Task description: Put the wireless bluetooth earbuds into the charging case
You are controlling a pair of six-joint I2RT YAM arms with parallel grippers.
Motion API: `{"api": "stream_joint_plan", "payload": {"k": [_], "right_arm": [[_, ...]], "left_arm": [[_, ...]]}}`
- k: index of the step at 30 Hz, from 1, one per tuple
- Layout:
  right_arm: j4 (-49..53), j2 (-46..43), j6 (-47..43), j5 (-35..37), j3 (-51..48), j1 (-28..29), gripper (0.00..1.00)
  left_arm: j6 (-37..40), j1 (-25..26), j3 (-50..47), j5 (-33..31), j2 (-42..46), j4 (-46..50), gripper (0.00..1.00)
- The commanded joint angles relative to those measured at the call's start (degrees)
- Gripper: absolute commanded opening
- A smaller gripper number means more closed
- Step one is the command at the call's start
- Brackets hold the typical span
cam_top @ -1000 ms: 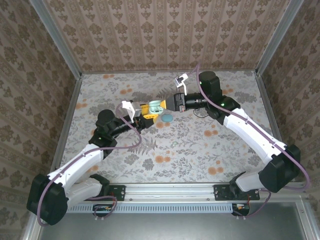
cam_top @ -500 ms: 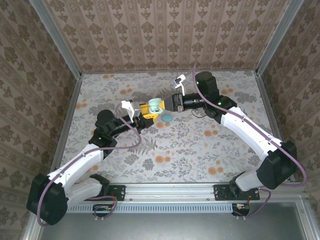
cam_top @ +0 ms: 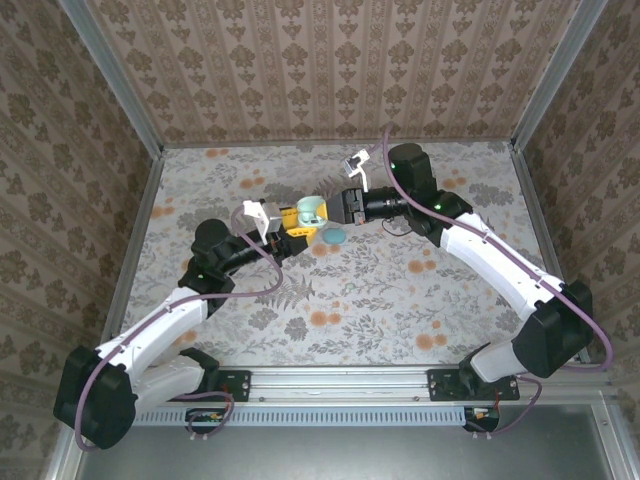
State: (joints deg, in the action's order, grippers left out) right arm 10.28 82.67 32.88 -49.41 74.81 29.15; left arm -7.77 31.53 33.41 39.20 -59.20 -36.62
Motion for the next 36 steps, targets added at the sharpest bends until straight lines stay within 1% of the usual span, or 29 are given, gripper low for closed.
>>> {"api": "stream_joint_plan", "payload": {"k": [1,3,9,15,17,23,29,32,34,36], "right_arm": [[2.8,0.4,-1.3,3.0,1.7,0.3,0.36],[3.4,0.0,-1.3,3.7,2.0,0.2,0.39],[5.3,-1.2,-1.2,6.5,2.6,0.2,0.4],[5.9,-1.8,-1.1,6.6,3.0,0.2,0.4],[6.3,-1.9,-1.0,6.6,3.3,0.2,0.39],[6.3,-2.3,-0.3,5.9,4.0,0.2,0.3],[7.8,-2.4,-1.6,6.4,4.3,0.2,0.27],[7.4,-2.0,-1.7,4.4,4.3,0.2,0.24],[6.8,-1.8,-2.1,1.7,4.6,0.3,0.24],[7.1,-2.0,-2.7,1.5,4.8,0.3,0.26]], "left_arm": [[-0.6,0.6,2.2,1.3,0.7,-4.5,0.27],[-0.5,0.6,2.3,1.2,0.8,-4.4,0.27],[-0.2,0.6,2.3,0.9,1.0,-3.9,0.27],[0.2,0.6,2.4,0.8,1.0,-3.5,0.27],[0.3,0.6,2.4,0.7,1.0,-3.2,0.27],[1.0,0.6,2.6,0.6,0.9,-2.2,0.27],[1.2,0.6,2.8,0.6,0.9,-1.5,0.27],[1.3,0.6,3.0,0.6,0.8,-1.3,0.27],[1.4,0.6,3.1,0.6,0.8,-1.2,0.27],[1.6,0.6,3.1,0.7,0.8,-1.1,0.27]]}}
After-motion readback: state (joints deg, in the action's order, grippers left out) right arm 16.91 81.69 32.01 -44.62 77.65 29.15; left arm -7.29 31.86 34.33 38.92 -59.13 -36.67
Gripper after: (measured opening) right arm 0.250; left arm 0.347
